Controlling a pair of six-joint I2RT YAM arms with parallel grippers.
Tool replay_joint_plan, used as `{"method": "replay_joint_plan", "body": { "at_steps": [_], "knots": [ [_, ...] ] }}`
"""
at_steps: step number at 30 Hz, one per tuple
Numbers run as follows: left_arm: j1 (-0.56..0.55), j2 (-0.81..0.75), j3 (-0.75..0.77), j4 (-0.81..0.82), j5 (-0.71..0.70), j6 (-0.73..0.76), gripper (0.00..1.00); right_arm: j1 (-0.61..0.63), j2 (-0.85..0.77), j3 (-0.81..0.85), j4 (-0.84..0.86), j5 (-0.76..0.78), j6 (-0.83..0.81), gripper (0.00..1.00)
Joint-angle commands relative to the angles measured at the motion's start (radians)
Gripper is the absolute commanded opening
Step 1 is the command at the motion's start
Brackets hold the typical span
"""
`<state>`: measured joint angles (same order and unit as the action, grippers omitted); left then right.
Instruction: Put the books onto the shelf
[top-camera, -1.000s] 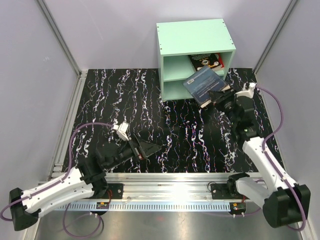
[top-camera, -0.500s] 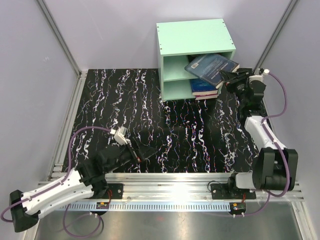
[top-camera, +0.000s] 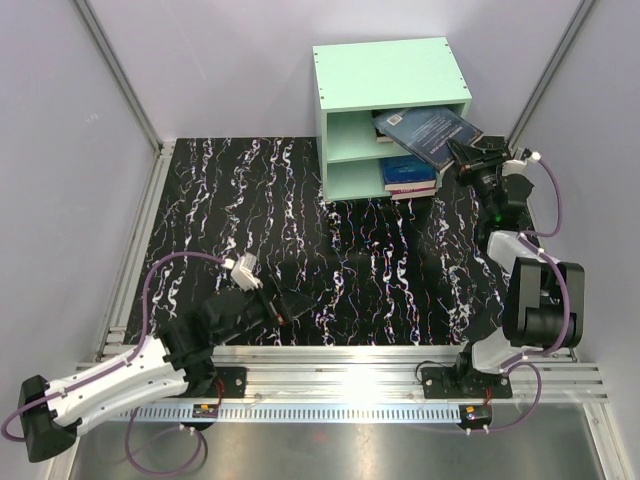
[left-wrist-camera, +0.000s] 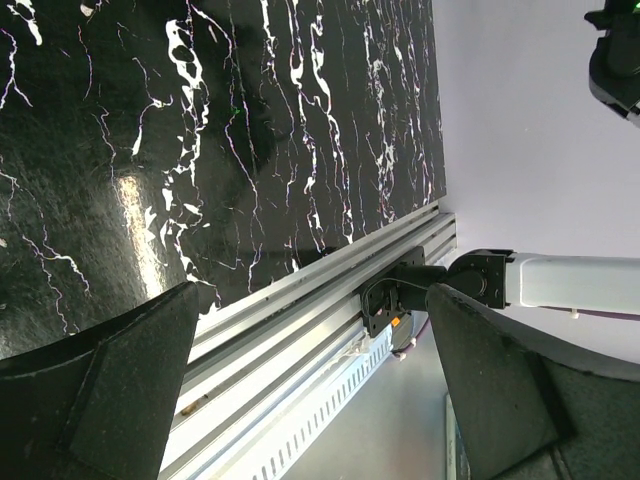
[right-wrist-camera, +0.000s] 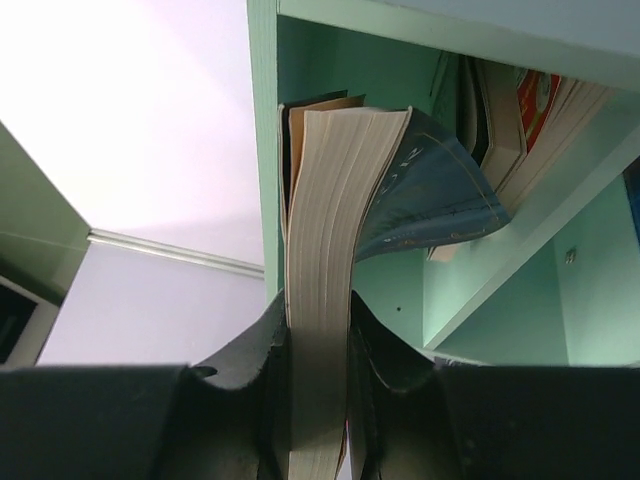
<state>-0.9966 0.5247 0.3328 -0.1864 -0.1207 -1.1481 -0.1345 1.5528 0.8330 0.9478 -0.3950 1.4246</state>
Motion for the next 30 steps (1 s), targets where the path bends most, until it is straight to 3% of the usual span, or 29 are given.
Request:
{"method": "replay_joint_plan", "body": {
  "at_steps": [1, 4, 11, 23, 30],
  "knots": [
    [0.001, -0.017, -0.014, 0.036, -0.023, 0.018, 0.99, -0.002, -0.048, -0.009, 0.224, -0.088, 0.141, 0.0],
    [0.001, -0.019, -0.026, 0.048, -0.023, 0.016, 0.99, -0.002, -0.158, -0.079, 0.21, -0.136, 0.145, 0.0],
    [0.001, 0.021, -0.031, 0.106, 0.0, 0.014, 0.99, -0.005, -0.369, -0.132, -0.027, -0.142, 0.016, 0.0],
    [0.001, -0.049, -0.049, 0.035, -0.022, 0.018, 0.99, -0.004, -0.166, -0.123, 0.16, -0.082, 0.082, 0.0],
    [0.0, -0.023, -0.069, 0.076, -0.02, 0.017, 0.99, 0.006, -0.08, -0.077, 0.158, -0.004, 0.031, 0.0]
  ]
}}
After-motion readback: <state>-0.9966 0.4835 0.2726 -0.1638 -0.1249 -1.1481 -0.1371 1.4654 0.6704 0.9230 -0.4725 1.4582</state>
